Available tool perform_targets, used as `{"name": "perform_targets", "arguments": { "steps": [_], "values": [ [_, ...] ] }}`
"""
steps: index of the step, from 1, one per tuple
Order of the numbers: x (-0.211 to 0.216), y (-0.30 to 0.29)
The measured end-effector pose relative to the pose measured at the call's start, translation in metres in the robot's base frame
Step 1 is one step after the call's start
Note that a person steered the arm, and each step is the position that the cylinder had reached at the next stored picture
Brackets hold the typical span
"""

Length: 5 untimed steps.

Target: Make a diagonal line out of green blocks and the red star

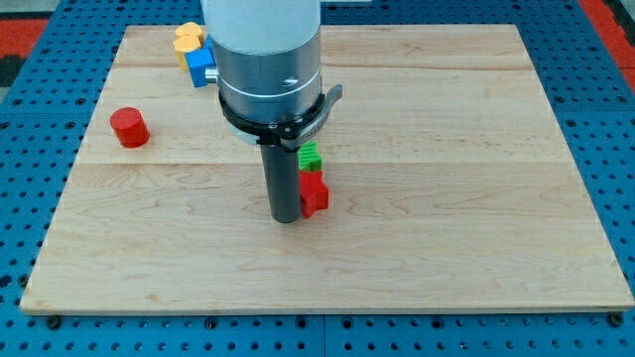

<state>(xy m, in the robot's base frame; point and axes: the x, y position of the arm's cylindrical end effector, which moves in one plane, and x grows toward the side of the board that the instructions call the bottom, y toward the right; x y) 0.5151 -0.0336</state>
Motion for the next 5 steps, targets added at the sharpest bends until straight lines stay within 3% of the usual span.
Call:
{"name": "perform_targets", "arguments": {
  "steps": [3,5],
  "values": [
    [-0.002,0.109],
    [-0.038,0.067]
  ]
}}
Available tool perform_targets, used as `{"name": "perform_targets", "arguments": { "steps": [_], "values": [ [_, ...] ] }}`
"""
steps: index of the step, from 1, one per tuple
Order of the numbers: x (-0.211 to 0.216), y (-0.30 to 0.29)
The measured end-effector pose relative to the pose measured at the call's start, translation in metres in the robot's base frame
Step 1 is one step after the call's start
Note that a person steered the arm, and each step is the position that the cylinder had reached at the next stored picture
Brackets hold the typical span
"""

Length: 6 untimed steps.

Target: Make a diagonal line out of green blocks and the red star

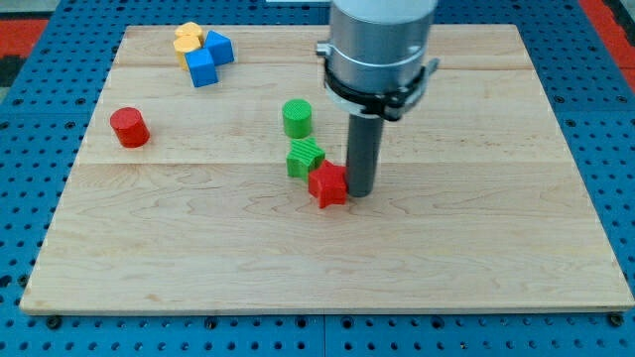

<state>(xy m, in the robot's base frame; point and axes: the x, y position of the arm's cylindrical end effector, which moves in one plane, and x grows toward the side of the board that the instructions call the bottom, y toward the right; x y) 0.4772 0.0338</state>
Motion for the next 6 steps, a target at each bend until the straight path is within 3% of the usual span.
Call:
{"name": "perform_targets", "arguments": {
  "steps": [2,3,5,6],
  "values": [
    [-0.112,0.003],
    [-0.129,-0.039],
    [-0.081,-0.039],
    [-0.142,-0.053]
  ]
}}
